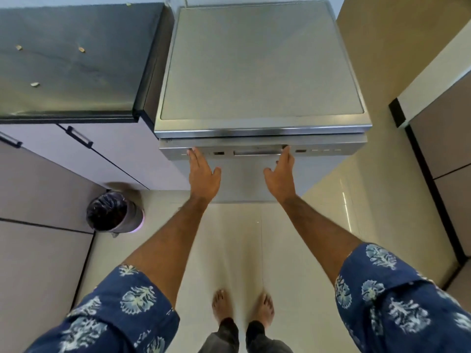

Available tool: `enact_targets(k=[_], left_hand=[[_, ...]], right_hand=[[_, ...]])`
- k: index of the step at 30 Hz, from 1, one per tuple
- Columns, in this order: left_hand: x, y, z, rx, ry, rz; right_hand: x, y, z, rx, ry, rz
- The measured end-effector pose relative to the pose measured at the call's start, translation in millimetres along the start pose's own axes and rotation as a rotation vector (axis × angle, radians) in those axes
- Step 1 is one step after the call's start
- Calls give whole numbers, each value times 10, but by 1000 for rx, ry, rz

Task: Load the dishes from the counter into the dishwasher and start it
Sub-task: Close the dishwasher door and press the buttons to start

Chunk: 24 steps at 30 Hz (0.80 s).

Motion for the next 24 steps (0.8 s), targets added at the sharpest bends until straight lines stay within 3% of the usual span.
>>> enact_targets(k=[7, 11, 14, 17, 21, 24], left_hand=[[302, -93, -15, 235, -82, 75], [234, -145, -22, 307, 9, 139], [108, -162, -110, 434, 244, 359], [218, -207, -239, 627, 346, 567], [742, -369, -491, 761, 414, 584], [1022, -499, -530, 733, 493, 699]], right_hand=[[364, -18, 92, -224, -3, -83], [322, -77, 97, -423, 95, -73], [111, -253, 89, -728, 151, -388], [137, -409, 104, -848, 163, -704], [636, -497, 176, -1037, 75, -808], [832, -379, 330, -1071, 163, -874]])
Point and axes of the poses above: each hand's wrist, its own x-axis towards the middle knuckle, its own z-axis out of the palm, y = z × x, the point moved 2 cm from there along x, towards the middle knuckle, and after that the axes turned 8 degrees about x, right-handed, at the moved point
